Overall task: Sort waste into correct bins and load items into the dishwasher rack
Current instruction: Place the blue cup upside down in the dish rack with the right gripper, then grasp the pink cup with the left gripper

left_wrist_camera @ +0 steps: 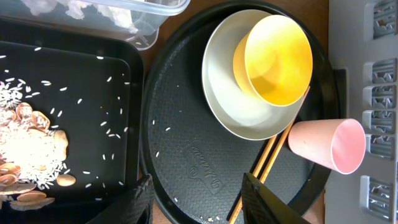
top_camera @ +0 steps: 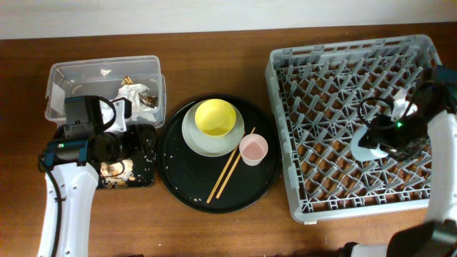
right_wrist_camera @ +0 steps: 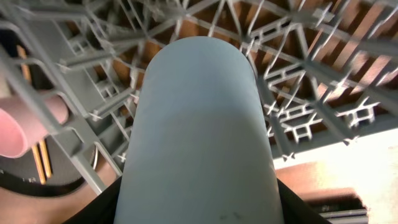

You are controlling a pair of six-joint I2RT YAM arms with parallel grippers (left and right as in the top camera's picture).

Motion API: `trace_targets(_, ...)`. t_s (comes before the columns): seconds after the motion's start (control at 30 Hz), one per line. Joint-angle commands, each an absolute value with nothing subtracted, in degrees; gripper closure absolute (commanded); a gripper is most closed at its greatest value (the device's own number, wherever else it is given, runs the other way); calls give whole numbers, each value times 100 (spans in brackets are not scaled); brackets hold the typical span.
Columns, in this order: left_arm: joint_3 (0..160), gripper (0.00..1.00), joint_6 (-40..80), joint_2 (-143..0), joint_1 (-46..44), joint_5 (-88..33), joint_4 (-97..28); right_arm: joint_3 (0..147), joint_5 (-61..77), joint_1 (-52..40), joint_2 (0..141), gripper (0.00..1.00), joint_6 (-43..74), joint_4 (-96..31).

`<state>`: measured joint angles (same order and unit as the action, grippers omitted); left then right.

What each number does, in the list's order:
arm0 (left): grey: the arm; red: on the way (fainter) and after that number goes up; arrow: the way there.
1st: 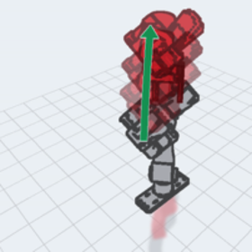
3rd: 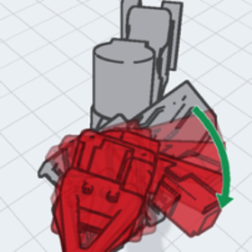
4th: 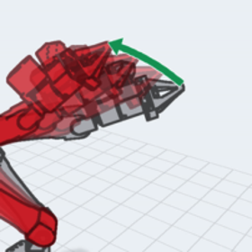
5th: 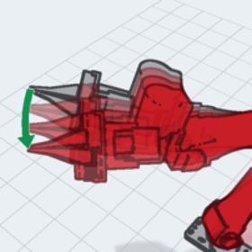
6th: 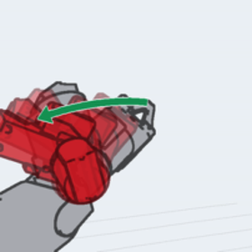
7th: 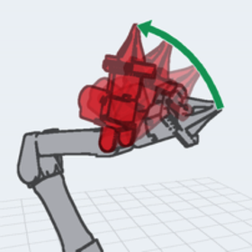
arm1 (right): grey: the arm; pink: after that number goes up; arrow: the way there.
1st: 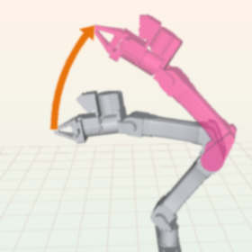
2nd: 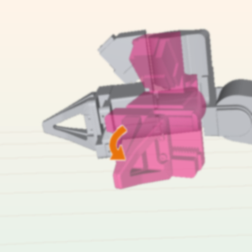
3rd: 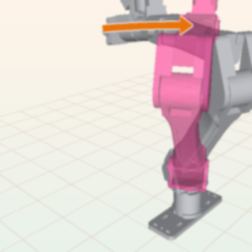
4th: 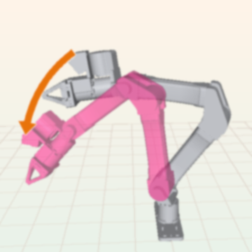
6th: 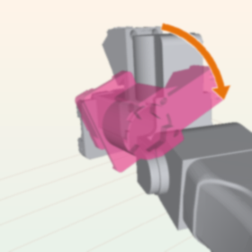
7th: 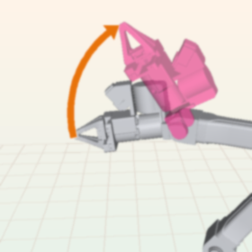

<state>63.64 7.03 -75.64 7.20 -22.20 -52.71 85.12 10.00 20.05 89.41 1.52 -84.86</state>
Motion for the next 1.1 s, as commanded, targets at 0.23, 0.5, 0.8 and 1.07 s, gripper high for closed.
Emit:
trace_targets(0.23,6370,55,591,-7481,731,-2176,-5262,8532,438,1271,10101,96,502,-8097)
trace_targets(0.5,6370,41,591,-7483,729,-2182,-5262,8501,408,1271,10106,11,497,-8117)
trace_targets(0.8,6370,34,598,-7679,-1470,-2165,-4010,8508,814,1271,9080,11,432,-8272)
trace_targets(1.07,6370,33,1240,-9550,-2987,-2112,-2316,8501,1013,1271,8366,9,346,-8270)
